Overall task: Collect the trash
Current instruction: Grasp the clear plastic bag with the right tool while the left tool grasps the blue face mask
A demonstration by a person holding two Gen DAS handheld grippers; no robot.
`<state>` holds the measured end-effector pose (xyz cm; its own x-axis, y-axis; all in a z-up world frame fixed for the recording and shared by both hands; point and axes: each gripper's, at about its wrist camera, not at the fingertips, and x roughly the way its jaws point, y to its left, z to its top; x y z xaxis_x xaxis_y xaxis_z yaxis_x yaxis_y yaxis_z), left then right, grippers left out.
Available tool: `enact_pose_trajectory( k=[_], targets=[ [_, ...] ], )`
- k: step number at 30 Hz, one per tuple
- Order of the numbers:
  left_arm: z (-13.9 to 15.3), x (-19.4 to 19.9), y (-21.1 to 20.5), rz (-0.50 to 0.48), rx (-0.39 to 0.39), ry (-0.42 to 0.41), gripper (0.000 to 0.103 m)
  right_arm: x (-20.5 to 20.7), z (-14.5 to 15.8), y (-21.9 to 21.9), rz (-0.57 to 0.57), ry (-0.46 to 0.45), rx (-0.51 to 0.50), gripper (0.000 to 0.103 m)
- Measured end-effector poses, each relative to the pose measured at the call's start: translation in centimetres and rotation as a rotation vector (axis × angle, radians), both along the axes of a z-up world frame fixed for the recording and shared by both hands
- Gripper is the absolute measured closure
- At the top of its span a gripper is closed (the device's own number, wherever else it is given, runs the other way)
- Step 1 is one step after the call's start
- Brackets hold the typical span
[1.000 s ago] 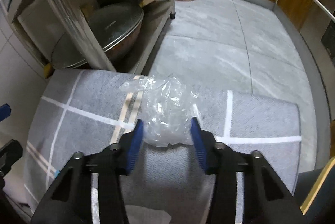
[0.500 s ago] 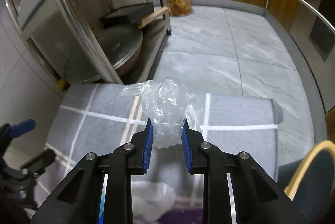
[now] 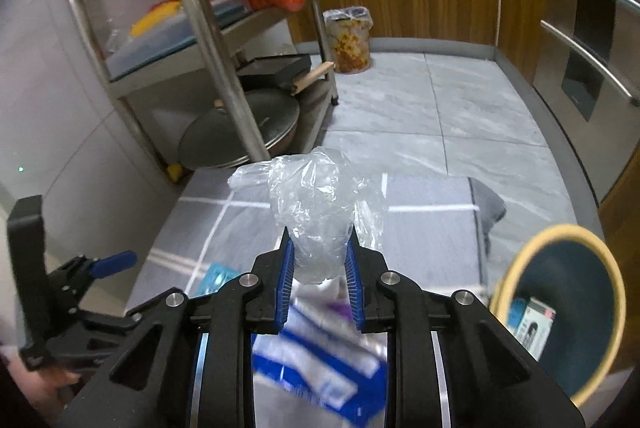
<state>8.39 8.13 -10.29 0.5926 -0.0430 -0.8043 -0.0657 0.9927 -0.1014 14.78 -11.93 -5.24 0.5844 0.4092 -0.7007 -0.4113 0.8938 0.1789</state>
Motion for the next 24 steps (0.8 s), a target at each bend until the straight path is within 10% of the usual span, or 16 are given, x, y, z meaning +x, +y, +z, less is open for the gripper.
enact_pose_trajectory(
  k=[18, 24],
  targets=[
    [-5.2, -3.8, -6.8, -0.176, 0.107, 0.102, 0.013, -9.7, 2.6, -8.3, -0.066, -0.054, 0.054, 0.078],
    [-7.7, -3.7, -7.7, -0.251, 0.177, 0.199, 0.058, -8.7, 1.6, -7.9, -0.075, -0.030, 0.044, 0.078]
  ],
)
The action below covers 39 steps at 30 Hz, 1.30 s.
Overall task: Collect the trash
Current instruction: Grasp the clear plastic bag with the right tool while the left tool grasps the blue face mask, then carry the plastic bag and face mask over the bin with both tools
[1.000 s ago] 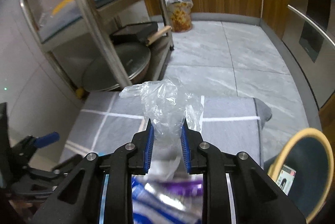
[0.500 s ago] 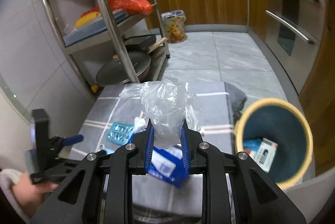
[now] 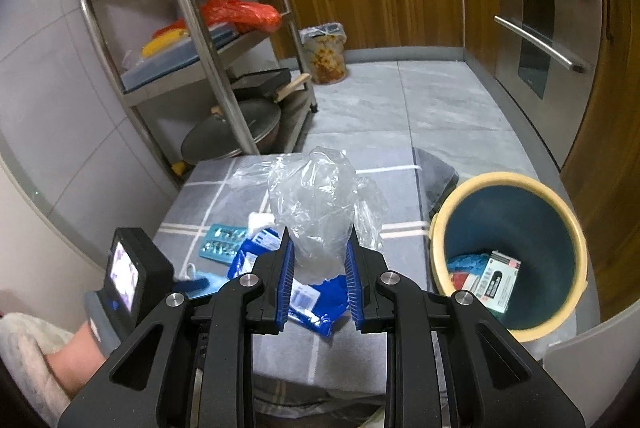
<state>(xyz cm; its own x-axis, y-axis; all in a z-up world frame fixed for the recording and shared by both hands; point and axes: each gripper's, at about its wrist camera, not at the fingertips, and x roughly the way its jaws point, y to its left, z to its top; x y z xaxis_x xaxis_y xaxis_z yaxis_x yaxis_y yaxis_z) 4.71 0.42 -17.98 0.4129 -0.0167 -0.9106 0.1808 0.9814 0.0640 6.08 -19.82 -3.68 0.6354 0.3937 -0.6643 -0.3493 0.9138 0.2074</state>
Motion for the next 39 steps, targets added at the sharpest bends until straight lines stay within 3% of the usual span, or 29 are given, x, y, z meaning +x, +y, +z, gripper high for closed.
enact_pose_trajectory(
  k=[3, 8, 11, 16, 21, 32, 39],
  targets=[
    [0.6, 0.0, 1.0, 0.026, -0.004, -0.014, 0.076, 0.6, -0.1, 0.3, 0.002, 0.005, 0.012, 0.078],
    [3.1, -0.5, 2.1, 0.049, 0.000, -0.072, 0.078, 1.4, -0.2, 0.7, 0.003, 0.011, 0.034, 0.078],
    [5.8, -0.9, 2.7, 0.071, -0.026, -0.151, 0.078, 1.7, 0.1, 0.5, -0.006, 0.011, 0.063, 0.078],
    [10.1, -0.8, 1.9, 0.071, -0.063, -0.293, 0.078, 1.9, 0.8, -0.9, -0.035, 0.008, 0.103, 0.078],
    [12.4, 0.1, 0.0, 0.046, -0.119, -0.362, 0.078, 2.2, 1.1, -3.3, -0.082, 0.012, 0.119, 0.078],
    [15.8, 2.0, -10.4, -0.135, -0.268, -0.432, 0.078, 3.3, 0.1, -11.4, -0.232, 0.022, 0.136, 0.078],
    [14.6, 3.6, -17.8, -0.271, -0.288, -0.415, 0.078, 4.6, -2.2, -16.9, -0.331, 0.064, 0.107, 0.078]
  ],
)
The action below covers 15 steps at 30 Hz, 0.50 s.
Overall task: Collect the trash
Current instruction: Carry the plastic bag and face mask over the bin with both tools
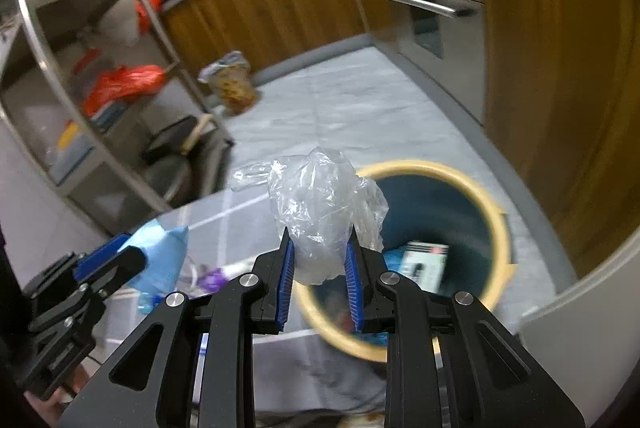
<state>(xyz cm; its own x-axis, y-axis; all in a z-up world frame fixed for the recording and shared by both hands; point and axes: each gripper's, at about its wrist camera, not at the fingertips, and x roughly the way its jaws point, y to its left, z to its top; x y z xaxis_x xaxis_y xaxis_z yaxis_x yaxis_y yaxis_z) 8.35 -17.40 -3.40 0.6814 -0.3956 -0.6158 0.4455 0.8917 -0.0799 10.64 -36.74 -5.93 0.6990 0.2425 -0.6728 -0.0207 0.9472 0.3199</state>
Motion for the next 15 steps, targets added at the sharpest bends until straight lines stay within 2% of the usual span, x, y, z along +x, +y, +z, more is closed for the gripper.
enact_pose_trajectory(
  k=[8, 15],
  targets=[
    [-3.1, 3.1, -5.5, -0.086, -0.023, 0.056, 0.078, 1.6, -3.1, -5.5, -0.118, 0.098, 0.019, 0.078],
    [-5.8, 5.5, -8.0, -0.119, -0.035, 0.117, 0.078, 3.0, -5.1, -6.9, -0.149, 0.169, 0.011, 0.078]
  ],
)
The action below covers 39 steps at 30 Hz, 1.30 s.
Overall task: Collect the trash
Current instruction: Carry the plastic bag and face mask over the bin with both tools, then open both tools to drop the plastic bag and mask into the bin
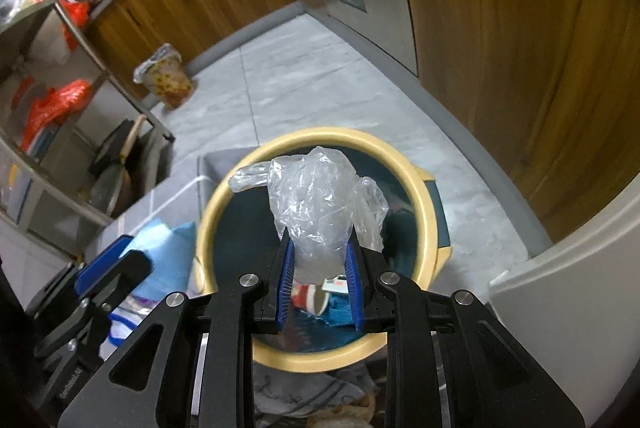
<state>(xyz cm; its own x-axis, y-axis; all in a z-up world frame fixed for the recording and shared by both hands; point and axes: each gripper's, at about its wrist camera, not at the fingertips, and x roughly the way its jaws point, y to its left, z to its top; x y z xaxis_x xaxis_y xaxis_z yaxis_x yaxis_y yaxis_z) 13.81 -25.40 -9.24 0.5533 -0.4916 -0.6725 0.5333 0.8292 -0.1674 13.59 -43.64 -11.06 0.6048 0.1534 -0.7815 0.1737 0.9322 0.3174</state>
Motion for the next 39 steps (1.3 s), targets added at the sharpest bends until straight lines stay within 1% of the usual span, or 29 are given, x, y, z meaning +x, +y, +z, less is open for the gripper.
enact_pose_trajectory(
  k=[2, 5, 7, 9, 11, 12, 14, 16, 20, 21, 23, 25, 27, 30, 35, 39],
  targets=[
    [-1.1, 1.1, -0.4, 0.008, 0.010, 0.024, 0.078, 0.2, -0.3, 0.1, 0.002, 0.009, -0.009, 0.078],
    [-2.4, 2.5, -0.9, 0.032, -0.002, 0.057, 0.078, 0.6, -0.5, 0.1, -0.005, 0.020, -0.002, 0.078],
    [-2.7, 2.5, -0.9, 0.033, -0.011, 0.067, 0.077, 0.9, -0.5, 0.1, -0.001, 0.022, -0.005, 0.078],
    [-3.1, 2.7, -1.2, 0.025, 0.004, 0.069, 0.074, 1.1, -0.5, 0.1, 0.001, 0.024, -0.014, 0.077],
    [-3.1, 2.8, -1.2, 0.024, 0.012, 0.062, 0.066, 1.2, -0.5, 0.0, -0.005, 0.024, -0.019, 0.077],
    [-2.9, 2.7, -1.1, 0.025, 0.009, 0.058, 0.064, 1.2, -0.5, -0.1, -0.009, 0.025, -0.019, 0.077],
    [-2.6, 2.7, -0.9, 0.037, 0.002, 0.048, 0.055, 1.3, -0.6, -0.3, -0.021, 0.026, -0.012, 0.077],
    [-2.2, 2.6, -0.4, 0.055, -0.008, 0.035, 0.048, 1.4, -0.6, -0.1, -0.023, 0.027, -0.013, 0.077],
    [-1.4, 2.0, 0.7, 0.073, -0.005, 0.019, 0.039, 1.6, -0.6, 0.2, -0.008, 0.032, -0.022, 0.076],
    [-1.2, 1.8, 1.0, 0.078, 0.002, 0.012, 0.037, 1.6, -0.6, 0.3, -0.003, 0.031, -0.022, 0.073],
    [-0.5, 1.4, 2.1, 0.099, 0.012, -0.006, 0.029, 1.7, -0.4, 0.8, 0.005, 0.025, -0.027, 0.070],
    [0.3, 0.9, 3.4, 0.126, 0.005, -0.022, 0.026, 1.7, -0.1, 1.2, 0.014, 0.014, -0.033, 0.065],
    [1.1, 0.5, 4.8, 0.148, -0.002, -0.034, 0.025, 1.6, 0.1, 1.7, 0.018, 0.007, -0.043, 0.060],
    [2.1, -0.2, 6.5, 0.173, 0.010, -0.054, 0.022, 1.5, 0.4, 2.4, 0.021, 0.001, -0.041, 0.055],
    [3.4, -1.7, 10.4, 0.231, 0.032, -0.078, 0.020, 1.3, 1.0, 4.1, 0.031, -0.014, -0.071, 0.052],
    [4.3, -3.1, 12.7, 0.265, 0.064, -0.102, 0.019, 1.0, 1.7, 5.4, 0.033, -0.020, -0.073, 0.047]
  ],
)
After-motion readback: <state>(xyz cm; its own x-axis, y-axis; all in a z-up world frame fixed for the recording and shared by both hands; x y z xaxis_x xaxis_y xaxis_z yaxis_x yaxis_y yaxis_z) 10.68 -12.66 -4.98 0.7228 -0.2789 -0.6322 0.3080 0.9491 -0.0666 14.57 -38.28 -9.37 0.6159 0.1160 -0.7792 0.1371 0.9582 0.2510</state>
